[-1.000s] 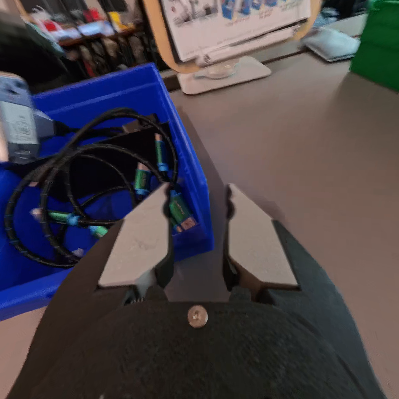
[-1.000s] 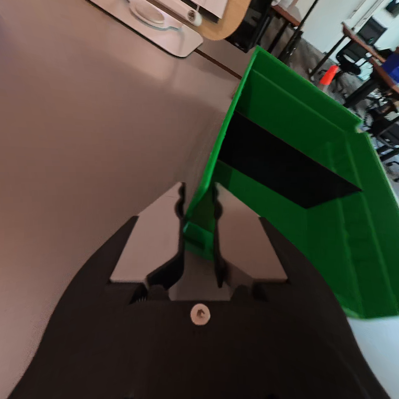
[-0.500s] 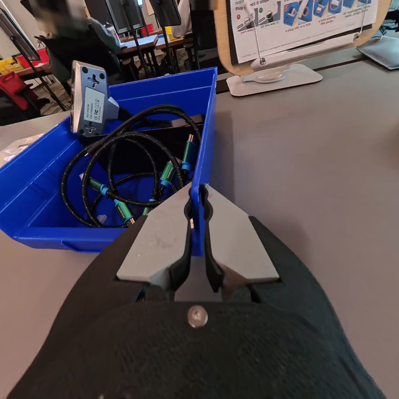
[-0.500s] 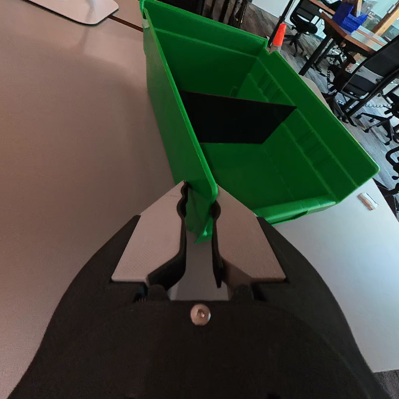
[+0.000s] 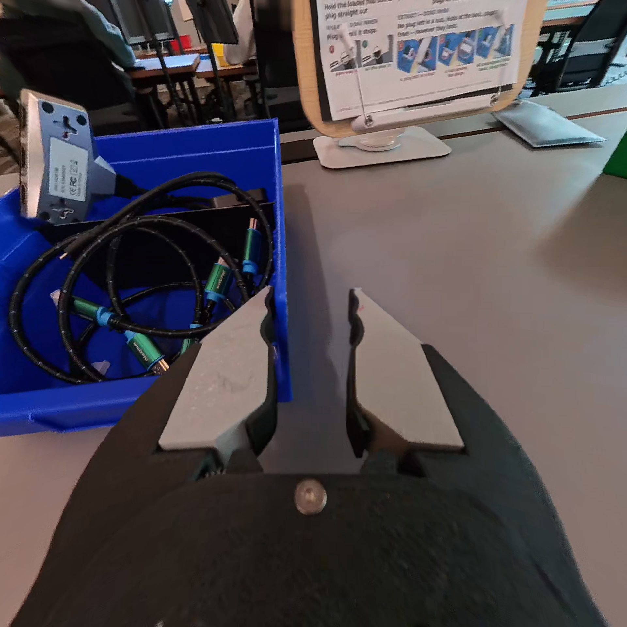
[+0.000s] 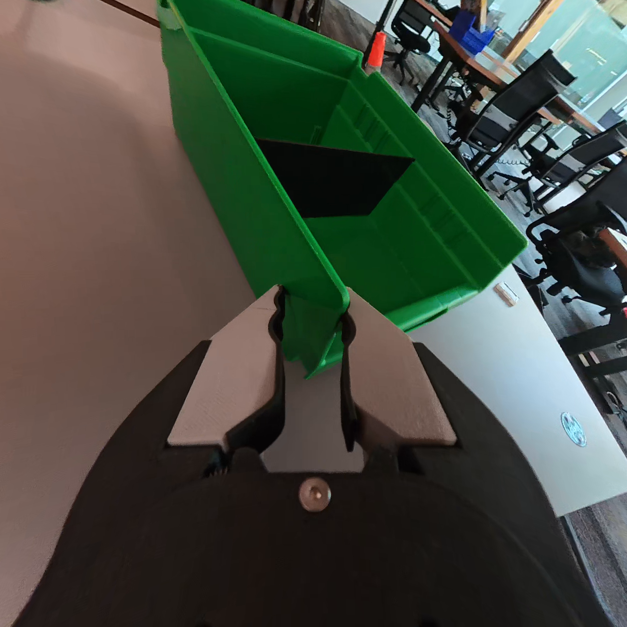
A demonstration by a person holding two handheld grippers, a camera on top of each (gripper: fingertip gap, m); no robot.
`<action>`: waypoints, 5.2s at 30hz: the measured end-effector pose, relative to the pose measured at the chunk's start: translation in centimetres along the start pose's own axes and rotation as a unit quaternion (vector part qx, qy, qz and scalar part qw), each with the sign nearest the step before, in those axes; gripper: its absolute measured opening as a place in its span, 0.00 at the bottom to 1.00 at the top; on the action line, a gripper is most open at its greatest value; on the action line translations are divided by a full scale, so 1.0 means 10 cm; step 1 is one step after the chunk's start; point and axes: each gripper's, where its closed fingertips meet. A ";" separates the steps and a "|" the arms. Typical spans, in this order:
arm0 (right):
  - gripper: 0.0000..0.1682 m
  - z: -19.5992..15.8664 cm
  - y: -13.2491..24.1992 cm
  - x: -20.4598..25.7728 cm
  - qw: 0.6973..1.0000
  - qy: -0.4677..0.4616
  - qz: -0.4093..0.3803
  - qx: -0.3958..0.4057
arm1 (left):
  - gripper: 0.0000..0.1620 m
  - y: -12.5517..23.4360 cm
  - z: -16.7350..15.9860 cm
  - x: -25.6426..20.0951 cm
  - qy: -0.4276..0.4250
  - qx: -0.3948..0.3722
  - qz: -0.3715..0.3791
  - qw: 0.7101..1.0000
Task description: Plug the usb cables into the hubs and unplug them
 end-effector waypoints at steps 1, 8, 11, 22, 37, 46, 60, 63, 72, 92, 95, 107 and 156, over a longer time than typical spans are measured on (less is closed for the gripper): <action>0.17 -0.01 -0.02 -0.03 1.000 -0.005 -0.005 0.001 | 0.26 0.00 0.03 0.00 -0.004 -0.007 0.001 1.000; 0.16 -0.06 -0.05 -0.17 0.999 -0.004 -0.038 0.000 | 0.00 -0.01 0.03 0.26 -0.028 -0.020 0.065 0.997; 0.13 -0.10 -0.01 -0.25 0.998 -0.020 -0.055 -0.004 | 0.01 0.03 0.03 0.32 0.001 -0.025 0.093 0.995; 0.16 0.58 0.33 -0.10 0.993 0.008 -0.050 -0.109 | 0.26 0.15 0.09 0.01 0.058 -0.025 0.046 0.997; 0.52 1.27 0.16 2.74 0.850 -0.048 0.523 -0.030 | 0.43 0.68 0.84 -0.28 -0.084 -0.110 0.043 0.989; 0.54 1.33 -0.15 3.17 0.845 -0.003 0.528 -0.088 | 0.46 0.69 0.39 -0.45 -0.048 -0.054 -0.073 0.995; 0.45 1.24 -0.13 3.23 0.859 0.054 0.496 -0.114 | 0.45 0.41 0.70 0.38 -0.020 -0.057 -0.011 0.998; 0.44 1.23 -0.12 3.24 0.861 0.065 0.491 -0.118 | 0.44 0.20 0.91 0.96 -0.031 -0.040 0.038 0.998; 0.41 1.23 -0.15 3.22 0.866 0.065 0.482 -0.120 | 0.36 -0.82 0.76 1.99 -0.098 0.121 0.059 0.986; 0.36 1.24 -0.38 2.99 0.887 0.034 0.447 -0.109 | 0.12 -0.80 2.08 1.74 -0.425 0.013 0.181 0.887; 0.36 1.26 -0.43 2.93 0.893 0.022 0.435 -0.109 | 0.12 -0.57 2.60 1.32 -0.446 -0.045 0.174 0.877; 0.34 1.42 -0.67 2.40 0.920 -0.051 0.365 -0.134 | 0.12 0.03 3.16 -1.02 -0.391 -0.239 -0.044 0.888; 0.27 1.19 -1.05 1.66 0.958 -0.043 0.267 -0.095 | 0.27 0.60 -0.06 -1.36 -0.067 -0.018 -0.268 0.961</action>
Point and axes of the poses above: each gripper's, where its closed fingertips meet, y back along the fingers, z out of its top, x = y × z across the jaws, and after that the axes turned 8 degrees about -x, right-handed
